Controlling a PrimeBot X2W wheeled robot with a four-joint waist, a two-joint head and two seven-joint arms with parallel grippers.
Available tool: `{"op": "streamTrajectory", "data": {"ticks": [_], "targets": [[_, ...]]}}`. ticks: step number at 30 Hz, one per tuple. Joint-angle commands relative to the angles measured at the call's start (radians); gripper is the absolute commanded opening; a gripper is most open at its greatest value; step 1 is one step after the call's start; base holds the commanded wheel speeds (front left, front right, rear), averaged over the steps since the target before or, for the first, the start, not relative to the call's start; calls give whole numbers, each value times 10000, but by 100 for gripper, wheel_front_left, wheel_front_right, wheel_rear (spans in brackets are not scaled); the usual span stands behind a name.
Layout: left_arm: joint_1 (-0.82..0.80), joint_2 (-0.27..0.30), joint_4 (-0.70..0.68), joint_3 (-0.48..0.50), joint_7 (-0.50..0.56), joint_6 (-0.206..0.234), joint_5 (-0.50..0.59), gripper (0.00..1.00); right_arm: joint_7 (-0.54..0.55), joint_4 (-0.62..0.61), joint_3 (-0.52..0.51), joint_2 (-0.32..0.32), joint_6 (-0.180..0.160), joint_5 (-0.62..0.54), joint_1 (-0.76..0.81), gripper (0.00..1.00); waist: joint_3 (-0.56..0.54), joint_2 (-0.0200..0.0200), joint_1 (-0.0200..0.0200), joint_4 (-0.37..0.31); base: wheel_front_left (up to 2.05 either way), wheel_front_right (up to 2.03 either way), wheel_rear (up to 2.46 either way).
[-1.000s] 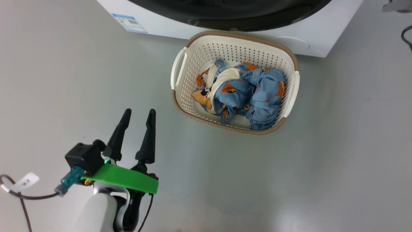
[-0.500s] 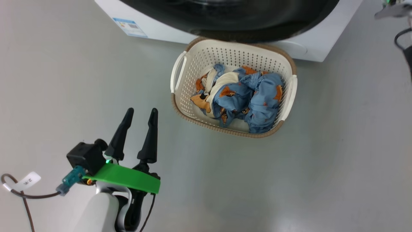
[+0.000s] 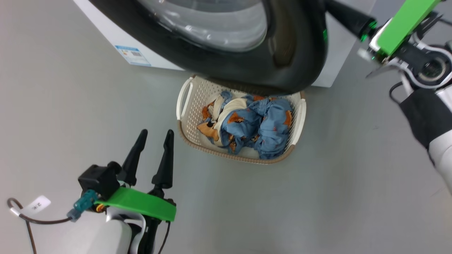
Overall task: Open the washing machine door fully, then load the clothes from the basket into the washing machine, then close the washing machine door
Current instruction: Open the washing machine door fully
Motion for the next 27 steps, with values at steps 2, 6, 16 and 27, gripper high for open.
{"op": "streamTrajectory", "data": {"ticks": [2,6,16,27], "targets": [[183,275,-136,319,-63,-17,145,100,196,-582,317,439,33,31,448,0,-338,0,1,-165,0,0,0],[368,314,-118,345,-63,-17,205,100,364,-1006,594,542,33,-31,919,0,-649,0,1,-248,0,0,0],[906,481,-52,333,-63,-17,342,100,715,-1998,1209,758,33,-65,2118,0,-1463,0,1,-286,0,0,0],[1246,505,-88,403,-63,-17,487,100,1059,-2869,1952,1053,33,-153,2972,0,-1908,0,1,-82,0,0,0]]}}
